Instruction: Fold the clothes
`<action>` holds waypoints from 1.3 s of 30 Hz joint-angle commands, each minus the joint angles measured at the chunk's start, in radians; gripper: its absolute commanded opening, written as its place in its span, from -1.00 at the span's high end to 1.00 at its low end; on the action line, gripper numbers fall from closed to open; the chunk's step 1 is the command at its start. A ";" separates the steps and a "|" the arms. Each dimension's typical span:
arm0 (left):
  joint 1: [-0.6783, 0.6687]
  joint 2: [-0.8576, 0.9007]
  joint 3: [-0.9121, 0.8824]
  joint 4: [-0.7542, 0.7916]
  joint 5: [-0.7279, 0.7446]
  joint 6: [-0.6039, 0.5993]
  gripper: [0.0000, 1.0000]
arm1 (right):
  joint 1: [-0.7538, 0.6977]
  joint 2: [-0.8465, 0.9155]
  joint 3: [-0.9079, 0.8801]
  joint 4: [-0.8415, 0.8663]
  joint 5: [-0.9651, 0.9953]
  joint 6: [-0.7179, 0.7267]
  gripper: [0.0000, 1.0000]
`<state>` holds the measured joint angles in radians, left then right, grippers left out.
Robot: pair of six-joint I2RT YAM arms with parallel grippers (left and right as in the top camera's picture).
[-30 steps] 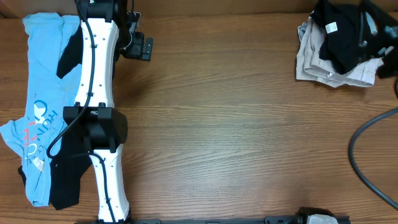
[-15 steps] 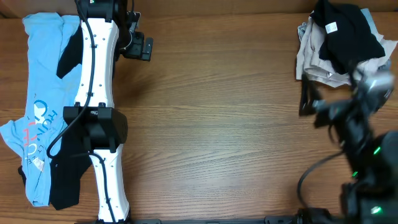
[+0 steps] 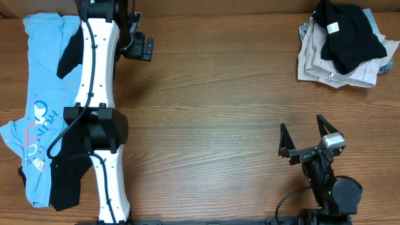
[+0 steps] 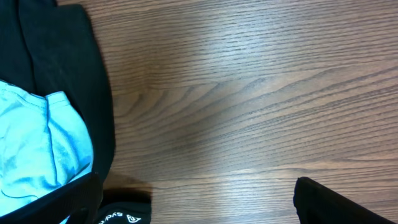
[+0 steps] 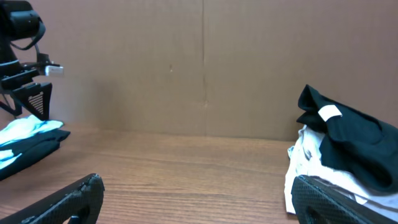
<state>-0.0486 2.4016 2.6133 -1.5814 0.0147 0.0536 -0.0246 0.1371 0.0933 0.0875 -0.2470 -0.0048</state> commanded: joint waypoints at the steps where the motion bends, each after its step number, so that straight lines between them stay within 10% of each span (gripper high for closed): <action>1: -0.004 -0.001 0.022 0.001 0.004 -0.013 -1.00 | 0.004 -0.080 -0.047 0.019 0.022 -0.006 -1.00; 39: -0.004 -0.001 0.022 0.001 0.004 -0.013 -0.99 | 0.010 -0.134 -0.085 -0.162 0.157 -0.005 -1.00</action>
<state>-0.0486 2.4016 2.6133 -1.5814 0.0147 0.0536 -0.0235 0.0147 0.0185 -0.0792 -0.0994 -0.0044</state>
